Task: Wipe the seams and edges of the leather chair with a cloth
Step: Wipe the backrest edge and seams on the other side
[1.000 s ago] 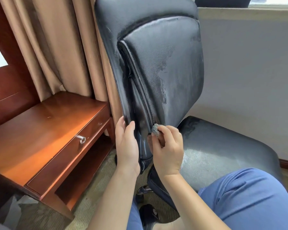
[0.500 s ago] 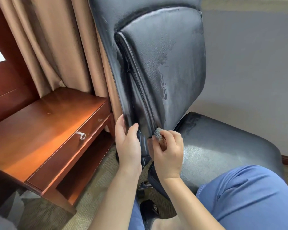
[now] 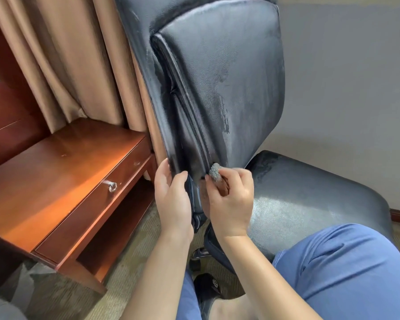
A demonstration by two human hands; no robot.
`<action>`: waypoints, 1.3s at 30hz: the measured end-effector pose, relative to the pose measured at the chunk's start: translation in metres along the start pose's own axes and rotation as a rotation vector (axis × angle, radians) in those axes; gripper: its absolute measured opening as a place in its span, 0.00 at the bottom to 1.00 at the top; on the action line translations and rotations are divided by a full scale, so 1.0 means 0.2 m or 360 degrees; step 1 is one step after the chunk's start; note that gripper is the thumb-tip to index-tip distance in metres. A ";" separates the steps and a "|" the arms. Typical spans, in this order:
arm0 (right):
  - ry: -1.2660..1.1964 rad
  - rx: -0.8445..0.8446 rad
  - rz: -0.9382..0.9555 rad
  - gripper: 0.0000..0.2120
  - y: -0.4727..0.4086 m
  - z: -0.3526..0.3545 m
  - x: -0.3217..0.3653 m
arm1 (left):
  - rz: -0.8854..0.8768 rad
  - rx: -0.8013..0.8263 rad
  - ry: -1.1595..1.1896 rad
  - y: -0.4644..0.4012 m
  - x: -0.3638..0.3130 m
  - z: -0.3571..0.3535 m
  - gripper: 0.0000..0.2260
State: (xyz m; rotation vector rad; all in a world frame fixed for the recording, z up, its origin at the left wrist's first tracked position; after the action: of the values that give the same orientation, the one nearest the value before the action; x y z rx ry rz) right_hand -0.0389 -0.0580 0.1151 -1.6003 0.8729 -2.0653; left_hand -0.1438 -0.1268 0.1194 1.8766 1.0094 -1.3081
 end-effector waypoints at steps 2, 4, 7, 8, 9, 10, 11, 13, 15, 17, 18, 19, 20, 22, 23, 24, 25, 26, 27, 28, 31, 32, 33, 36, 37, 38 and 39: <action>-0.0020 -0.0044 0.0021 0.08 -0.07 0.00 0.06 | 0.0022 0.0003 -0.0002 0.00 -0.01 0.01 0.17; 0.0028 -0.0025 0.0038 0.10 -0.08 -0.01 0.06 | 0.0053 0.0014 0.0001 -0.01 -0.01 0.01 0.17; 0.0151 0.0095 0.0065 0.19 0.02 -0.01 0.00 | 0.0105 0.0018 0.0040 -0.01 -0.02 0.01 0.16; 0.0156 0.0140 0.0068 0.23 0.05 -0.01 -0.02 | 0.0116 0.0013 0.0048 -0.01 -0.01 0.01 0.16; 0.0139 0.0168 0.0066 0.24 0.07 0.00 -0.03 | 0.0120 0.0009 0.0046 -0.01 -0.01 0.01 0.16; 0.0105 0.0172 0.0050 0.25 0.07 0.00 -0.04 | 0.0119 0.0007 0.0044 -0.01 -0.01 0.01 0.17; 0.0060 0.0149 0.0028 0.23 0.06 0.01 -0.03 | 0.0120 0.0003 0.0037 -0.01 0.00 0.01 0.17; -0.0052 0.0068 -0.0003 0.17 0.01 0.03 0.01 | 0.0127 0.0003 0.0015 -0.01 0.01 0.02 0.17; -0.0130 0.0010 0.0000 0.15 -0.03 0.05 0.08 | 0.0150 0.0014 0.0008 -0.01 0.00 0.02 0.17; -0.0147 -0.0020 -0.0005 0.13 -0.07 0.05 0.13 | 0.0184 0.0022 0.0028 -0.01 -0.02 0.02 0.17; -0.0158 -0.0031 -0.0020 0.13 -0.09 0.05 0.15 | 0.0209 0.0011 0.0037 -0.02 -0.02 0.03 0.17; -0.0185 -0.0039 -0.0038 0.12 -0.10 0.04 0.17 | 0.0232 0.0001 0.0040 -0.02 -0.02 0.03 0.17; -0.0228 -0.0044 -0.0058 0.11 -0.12 0.04 0.18 | 0.0246 -0.0007 0.0042 -0.02 -0.02 0.03 0.16; -0.0359 -0.0070 -0.0092 0.10 -0.15 0.03 0.20 | 0.0257 -0.0002 0.0036 -0.02 -0.03 0.03 0.14; -0.0443 -0.0097 -0.0128 0.11 -0.16 0.03 0.21 | 0.0264 -0.0004 0.0038 -0.01 -0.03 0.03 0.13; -0.0543 -0.0127 -0.0195 0.12 -0.17 0.03 0.22 | 0.0265 -0.0005 0.0048 -0.01 -0.04 0.04 0.12; -0.0658 -0.0150 -0.0272 0.15 -0.19 0.03 0.23 | 0.0269 -0.0006 0.0057 -0.01 -0.04 0.04 0.12; -0.0763 -0.0171 -0.0335 0.18 -0.19 0.03 0.22 | 0.0277 -0.0008 0.0069 -0.01 -0.04 0.04 0.12; -0.0844 -0.0191 -0.0363 0.20 -0.19 0.02 0.21 | 0.0282 -0.0010 0.0089 -0.01 -0.03 0.05 0.11; -0.0873 -0.0210 -0.0355 0.20 -0.19 0.02 0.20 | 0.0285 -0.0004 0.0107 -0.01 -0.03 0.05 0.11; -0.0576 -0.0205 -0.0078 0.12 -0.17 0.01 0.18 | 0.0280 0.0042 0.0119 -0.02 -0.03 0.04 0.14; -0.0464 -0.0188 0.0001 0.09 -0.16 0.00 0.16 | 0.0269 0.0062 0.0122 -0.02 -0.03 0.03 0.15; -0.0386 -0.0168 0.0018 0.07 -0.15 -0.01 0.14 | 0.0250 0.0087 0.0125 -0.02 -0.03 0.03 0.16; -0.0264 -0.0077 -0.0047 0.12 -0.13 -0.02 0.13 | 0.0180 0.0206 0.0078 -0.03 -0.02 0.03 0.18; -0.0237 -0.0029 -0.0060 0.15 -0.12 -0.02 0.12 | 0.0164 0.0230 0.0054 -0.03 -0.01 0.03 0.19; -0.0209 0.0025 -0.0074 0.18 -0.11 -0.03 0.12 | 0.0152 0.0236 0.0029 -0.03 0.00 0.03 0.20; -0.0174 0.0083 -0.0091 0.22 -0.08 -0.03 0.11 | 0.0139 0.0234 0.0004 -0.04 0.00 0.03 0.21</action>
State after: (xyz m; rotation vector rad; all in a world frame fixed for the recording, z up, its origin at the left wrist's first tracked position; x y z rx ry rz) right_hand -0.0500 -0.0580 0.1412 -1.7110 0.7378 -1.9999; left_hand -0.1533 -0.1284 0.1164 2.0082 0.8422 -1.3603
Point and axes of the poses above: each hand's wrist, its own y-axis away from the middle knuckle, its own z-axis out of the back of the hand, x = y × z, the point moved 6 cm from there along -y, towards the middle knuckle, and after that the axes turned 3 degrees about -x, right-handed, at the moved point
